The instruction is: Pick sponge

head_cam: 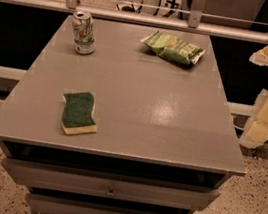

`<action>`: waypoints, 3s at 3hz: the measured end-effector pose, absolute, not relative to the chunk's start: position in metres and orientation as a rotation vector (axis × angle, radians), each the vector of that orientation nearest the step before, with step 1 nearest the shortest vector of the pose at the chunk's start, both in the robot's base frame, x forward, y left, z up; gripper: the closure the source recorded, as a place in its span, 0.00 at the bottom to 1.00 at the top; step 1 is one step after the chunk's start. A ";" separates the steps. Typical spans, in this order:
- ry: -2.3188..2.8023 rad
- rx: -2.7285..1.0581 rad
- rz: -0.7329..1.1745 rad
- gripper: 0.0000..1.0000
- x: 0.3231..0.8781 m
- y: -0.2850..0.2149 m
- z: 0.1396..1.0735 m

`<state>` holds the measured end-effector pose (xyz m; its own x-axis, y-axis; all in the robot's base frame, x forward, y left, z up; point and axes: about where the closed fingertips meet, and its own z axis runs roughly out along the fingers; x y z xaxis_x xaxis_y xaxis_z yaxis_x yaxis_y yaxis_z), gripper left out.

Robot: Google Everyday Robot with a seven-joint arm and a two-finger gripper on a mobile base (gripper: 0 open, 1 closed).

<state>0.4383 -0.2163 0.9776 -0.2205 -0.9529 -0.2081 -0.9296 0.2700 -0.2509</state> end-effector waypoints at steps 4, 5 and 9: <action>2.242 -1.545 0.245 0.00 0.477 -0.069 0.934; 2.243 -1.552 0.247 0.00 0.477 -0.066 0.932; 2.225 -1.388 0.575 0.00 0.471 0.069 0.870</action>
Offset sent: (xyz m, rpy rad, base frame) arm 0.0261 0.0391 -0.0378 0.1411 0.0812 -0.0167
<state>0.4715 0.0694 0.8703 -0.3904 -0.7188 -0.5753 -0.9075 0.4059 0.1086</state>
